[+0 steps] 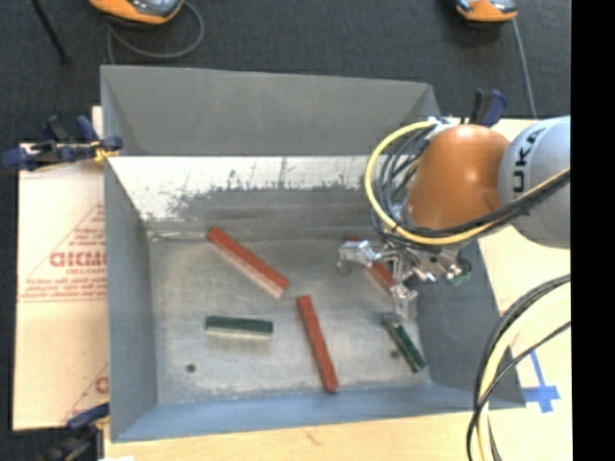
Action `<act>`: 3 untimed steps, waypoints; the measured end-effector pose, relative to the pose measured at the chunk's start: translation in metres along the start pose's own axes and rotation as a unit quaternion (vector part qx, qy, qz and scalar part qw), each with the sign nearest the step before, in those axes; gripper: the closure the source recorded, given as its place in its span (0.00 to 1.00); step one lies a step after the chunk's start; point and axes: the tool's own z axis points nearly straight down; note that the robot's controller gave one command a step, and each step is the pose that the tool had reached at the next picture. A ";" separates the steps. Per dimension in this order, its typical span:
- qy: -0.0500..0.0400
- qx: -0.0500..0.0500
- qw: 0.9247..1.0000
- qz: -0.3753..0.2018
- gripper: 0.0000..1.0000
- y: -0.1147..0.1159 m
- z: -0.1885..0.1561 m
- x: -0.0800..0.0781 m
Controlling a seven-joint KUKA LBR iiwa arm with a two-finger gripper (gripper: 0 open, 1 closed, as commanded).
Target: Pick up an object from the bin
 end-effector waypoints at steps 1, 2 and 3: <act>0.003 -0.002 1.000 0.004 1.00 -0.001 0.002 0.005; 0.003 -0.002 1.000 0.005 0.00 -0.001 0.002 0.005; 0.002 0.001 0.999 0.045 0.00 -0.070 0.004 0.002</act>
Offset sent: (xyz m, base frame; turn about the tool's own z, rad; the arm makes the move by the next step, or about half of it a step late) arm 0.0000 0.0000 0.0000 0.0000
